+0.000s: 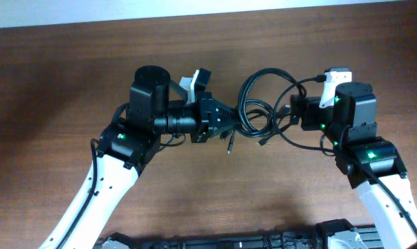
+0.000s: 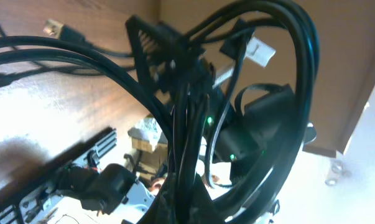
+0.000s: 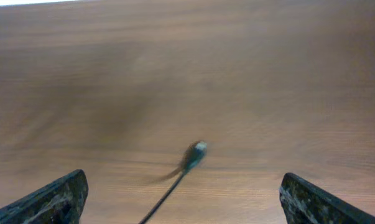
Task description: Untangle cables
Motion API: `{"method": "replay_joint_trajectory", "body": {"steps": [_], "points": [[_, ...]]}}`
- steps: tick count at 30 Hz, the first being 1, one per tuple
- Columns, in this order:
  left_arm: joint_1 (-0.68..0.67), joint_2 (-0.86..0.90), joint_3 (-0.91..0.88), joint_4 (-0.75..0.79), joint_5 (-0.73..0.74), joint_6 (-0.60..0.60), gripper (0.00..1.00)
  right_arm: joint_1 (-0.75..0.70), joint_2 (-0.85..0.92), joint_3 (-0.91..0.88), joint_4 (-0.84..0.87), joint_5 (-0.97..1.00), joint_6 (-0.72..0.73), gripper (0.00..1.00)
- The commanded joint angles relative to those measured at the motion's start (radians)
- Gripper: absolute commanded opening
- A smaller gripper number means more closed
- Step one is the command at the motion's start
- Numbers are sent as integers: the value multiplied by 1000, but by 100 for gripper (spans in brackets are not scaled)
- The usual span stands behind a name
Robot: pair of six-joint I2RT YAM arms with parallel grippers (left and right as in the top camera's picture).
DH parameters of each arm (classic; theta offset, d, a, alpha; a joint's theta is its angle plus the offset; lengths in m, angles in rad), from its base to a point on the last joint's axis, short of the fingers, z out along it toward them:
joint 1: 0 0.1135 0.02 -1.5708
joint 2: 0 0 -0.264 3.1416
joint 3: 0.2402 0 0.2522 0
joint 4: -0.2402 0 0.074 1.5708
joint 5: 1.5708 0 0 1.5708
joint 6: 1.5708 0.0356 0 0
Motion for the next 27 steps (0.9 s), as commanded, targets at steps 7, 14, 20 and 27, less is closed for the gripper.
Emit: {"method": "replay_joint_trajectory", "body": {"steps": [7, 14, 20, 27], "points": [[6, 2, 11, -3, -207, -2, 0, -20, -17, 18, 27, -455, 270, 99], [10, 2, 11, -2, -256, -2, 0, -132, -51, 18, 54, -663, 385, 99], [19, 2, 11, 7, -255, -8, 0, -215, -51, 17, 142, -893, 570, 99], [16, 2, 11, 112, -210, -94, 0, -212, -50, 17, 167, -930, 776, 79]]}}
